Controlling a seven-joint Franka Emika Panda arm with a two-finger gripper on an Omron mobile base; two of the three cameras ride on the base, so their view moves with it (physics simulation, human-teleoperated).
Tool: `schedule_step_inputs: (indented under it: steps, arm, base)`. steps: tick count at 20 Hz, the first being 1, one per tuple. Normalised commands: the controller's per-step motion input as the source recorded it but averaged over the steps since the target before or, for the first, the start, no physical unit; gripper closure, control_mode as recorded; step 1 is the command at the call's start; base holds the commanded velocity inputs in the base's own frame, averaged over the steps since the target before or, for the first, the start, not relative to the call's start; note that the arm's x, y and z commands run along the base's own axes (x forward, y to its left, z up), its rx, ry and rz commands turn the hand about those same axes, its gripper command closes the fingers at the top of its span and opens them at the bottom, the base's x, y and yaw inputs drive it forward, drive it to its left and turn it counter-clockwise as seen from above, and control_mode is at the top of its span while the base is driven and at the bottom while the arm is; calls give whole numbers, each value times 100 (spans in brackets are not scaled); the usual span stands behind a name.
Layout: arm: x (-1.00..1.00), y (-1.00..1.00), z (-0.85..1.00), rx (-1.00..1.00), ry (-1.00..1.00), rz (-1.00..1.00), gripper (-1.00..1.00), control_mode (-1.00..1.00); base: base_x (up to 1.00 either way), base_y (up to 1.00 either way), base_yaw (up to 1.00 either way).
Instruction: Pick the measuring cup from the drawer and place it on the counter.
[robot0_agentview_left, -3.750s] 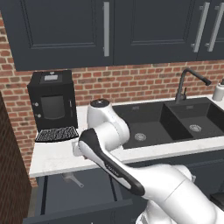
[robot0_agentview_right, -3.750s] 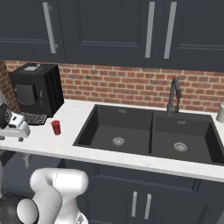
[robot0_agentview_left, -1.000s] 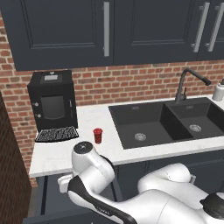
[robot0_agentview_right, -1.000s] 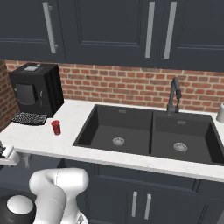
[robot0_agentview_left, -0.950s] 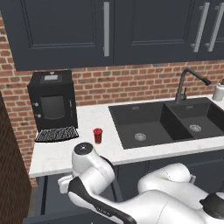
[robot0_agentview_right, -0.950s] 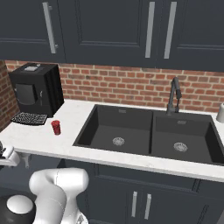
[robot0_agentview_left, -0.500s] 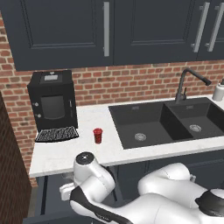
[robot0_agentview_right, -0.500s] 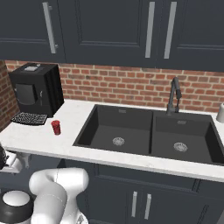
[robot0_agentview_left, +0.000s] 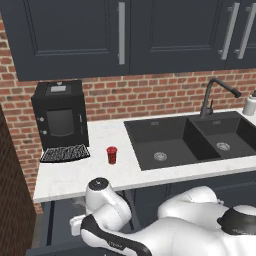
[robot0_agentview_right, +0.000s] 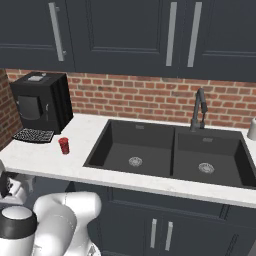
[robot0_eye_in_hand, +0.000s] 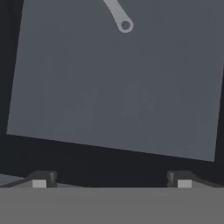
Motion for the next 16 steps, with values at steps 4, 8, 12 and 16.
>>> schedule_step_inputs:
  steps: [4, 8, 12, 16]
  arm:
    - [-24, 5, -20, 0, 12, 0, -100, -100]
    - [-23, 6, -15, 0, 6, 0, -100, -100]
    - [-41, 2, -11, 0, 2, 0, -100, -100]
    - [-80, 3, -19, 0, 0, 0, -100, -100]
  base:
    - [0, 0, 0]
    - [0, 0, 0]
    - [0, 0, 0]
    - [0, 0, 0]
